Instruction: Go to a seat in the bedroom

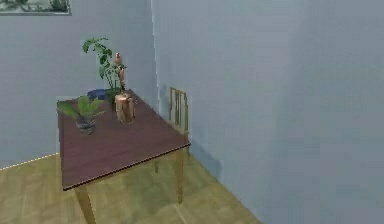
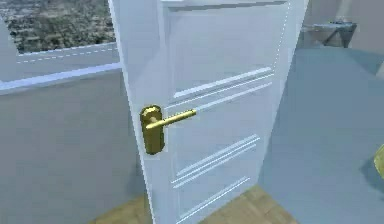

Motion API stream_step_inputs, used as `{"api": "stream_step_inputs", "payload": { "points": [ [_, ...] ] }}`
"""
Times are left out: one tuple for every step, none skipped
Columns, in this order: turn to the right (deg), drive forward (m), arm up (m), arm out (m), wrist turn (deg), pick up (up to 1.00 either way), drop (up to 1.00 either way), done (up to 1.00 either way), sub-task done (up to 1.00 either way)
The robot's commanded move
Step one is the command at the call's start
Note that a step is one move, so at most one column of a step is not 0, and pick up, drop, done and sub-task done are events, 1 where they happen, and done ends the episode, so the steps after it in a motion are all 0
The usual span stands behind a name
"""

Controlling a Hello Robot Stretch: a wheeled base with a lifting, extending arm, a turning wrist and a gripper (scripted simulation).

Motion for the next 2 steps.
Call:
{"api": "stream_step_inputs", "payload": {
  "points": [
    [0.0,0.65,0.0,0.0,0.0,0.0,0.0,0.0,0.0],
    [-12.0,0.0,0.0,0.0,0.0,0.0,0.0,0.0,0.0]
  ]
}}
